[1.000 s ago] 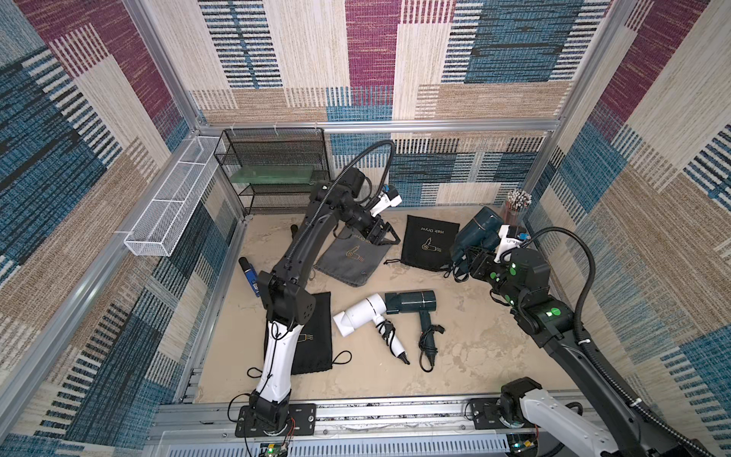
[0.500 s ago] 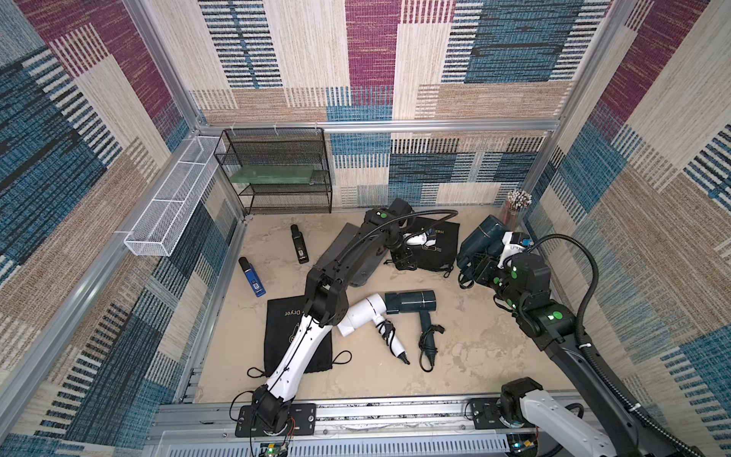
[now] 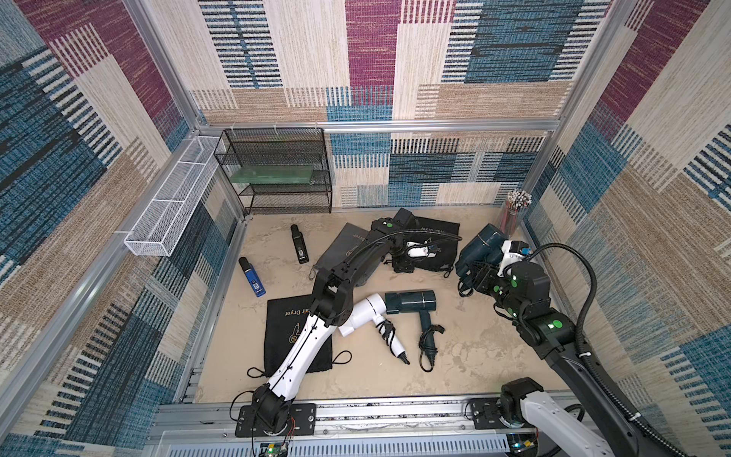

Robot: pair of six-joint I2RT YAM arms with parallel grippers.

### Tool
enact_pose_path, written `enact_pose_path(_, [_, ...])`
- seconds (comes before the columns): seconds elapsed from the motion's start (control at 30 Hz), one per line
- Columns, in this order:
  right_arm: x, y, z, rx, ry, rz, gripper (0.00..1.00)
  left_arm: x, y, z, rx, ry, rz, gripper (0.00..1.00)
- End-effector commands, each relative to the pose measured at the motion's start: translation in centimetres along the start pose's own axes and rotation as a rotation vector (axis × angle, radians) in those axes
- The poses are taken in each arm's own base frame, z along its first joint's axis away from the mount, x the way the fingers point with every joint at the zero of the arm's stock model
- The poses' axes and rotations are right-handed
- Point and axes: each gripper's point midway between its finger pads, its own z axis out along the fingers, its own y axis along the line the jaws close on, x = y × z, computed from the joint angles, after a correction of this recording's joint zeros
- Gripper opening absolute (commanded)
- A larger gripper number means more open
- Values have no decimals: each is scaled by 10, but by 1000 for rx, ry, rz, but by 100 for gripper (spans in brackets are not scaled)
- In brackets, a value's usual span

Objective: Pack away hair dryers
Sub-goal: Pick up the drawstring bag from the center of the board.

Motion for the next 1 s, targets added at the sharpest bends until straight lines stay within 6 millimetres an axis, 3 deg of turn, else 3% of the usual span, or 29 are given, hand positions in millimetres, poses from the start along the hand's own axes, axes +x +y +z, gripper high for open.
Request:
enact_pose_path(0.0, [-18, 11, -5, -45, -72, 8, 0, 0, 10, 6, -40, -3, 49, 73])
enact_pose_path(0.17, [-24, 12, -11, -47, -94, 12, 0, 1, 17, 13, -73, -4, 50, 53])
enact_pose_path(0.33, [-27, 12, -15, -44, -105, 7, 0, 3, 16, 19, -68, 0, 53, 42])
enact_pose_path(0.53, [-31, 16, -16, -52, -112, 1, 0, 4, 16, 15, -75, 12, 47, 0])
enact_pose_path(0.77, [-36, 10, -20, -13, -118, 5, 0, 0, 19, -12, -103, 18, -22, 0])
enact_pose_path(0.97, [-32, 9, -27, -3, -91, -4, 0, -9, 17, -56, -114, 22, -187, 0])
